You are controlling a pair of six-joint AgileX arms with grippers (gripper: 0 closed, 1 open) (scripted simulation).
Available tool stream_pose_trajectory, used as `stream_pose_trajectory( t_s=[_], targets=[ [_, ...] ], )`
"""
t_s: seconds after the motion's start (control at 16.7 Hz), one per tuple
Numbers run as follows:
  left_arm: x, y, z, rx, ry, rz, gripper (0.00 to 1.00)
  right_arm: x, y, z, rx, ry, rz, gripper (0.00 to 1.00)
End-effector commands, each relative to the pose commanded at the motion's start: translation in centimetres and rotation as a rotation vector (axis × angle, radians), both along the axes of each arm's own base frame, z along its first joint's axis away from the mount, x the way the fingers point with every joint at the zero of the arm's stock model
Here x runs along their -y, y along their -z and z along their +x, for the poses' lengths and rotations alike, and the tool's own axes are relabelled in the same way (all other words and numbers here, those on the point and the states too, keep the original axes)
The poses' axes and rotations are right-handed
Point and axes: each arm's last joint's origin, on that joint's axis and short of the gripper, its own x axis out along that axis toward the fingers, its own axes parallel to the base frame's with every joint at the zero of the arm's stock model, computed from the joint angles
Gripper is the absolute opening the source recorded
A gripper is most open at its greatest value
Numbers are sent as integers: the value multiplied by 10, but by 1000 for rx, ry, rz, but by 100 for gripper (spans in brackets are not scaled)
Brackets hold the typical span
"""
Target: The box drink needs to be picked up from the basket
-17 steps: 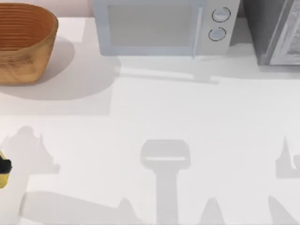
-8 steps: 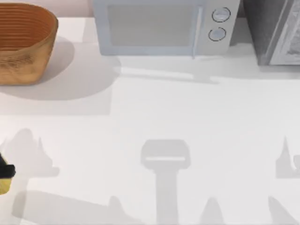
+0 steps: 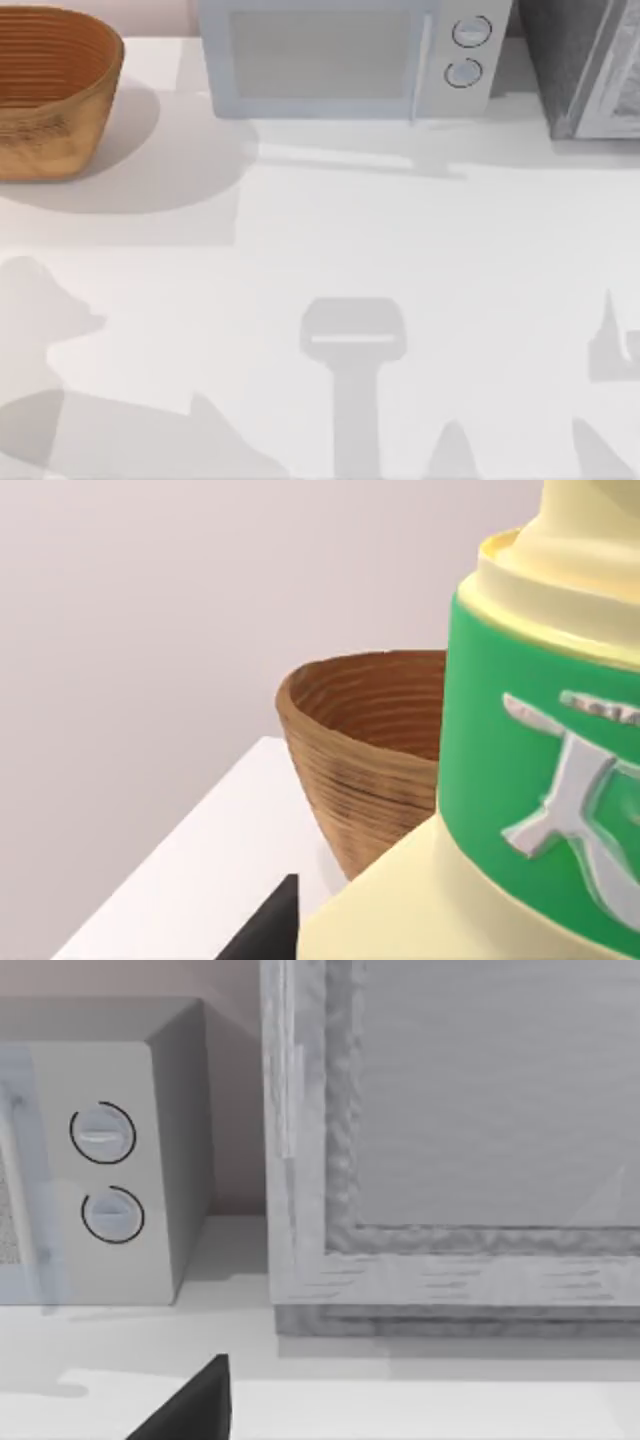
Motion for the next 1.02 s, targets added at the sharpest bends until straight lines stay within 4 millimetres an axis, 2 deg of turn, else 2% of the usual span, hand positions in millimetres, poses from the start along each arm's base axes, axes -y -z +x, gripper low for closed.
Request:
stream_pose_trajectory(
  t_s=[0.48,1.02],
  targets=[
    [-5,-8,28,-1,-277,0,0,0,0,0,0,0,0,100],
    [-6,-2,32,-23,-305,5,0,0,0,0,0,0,0,100]
  ],
)
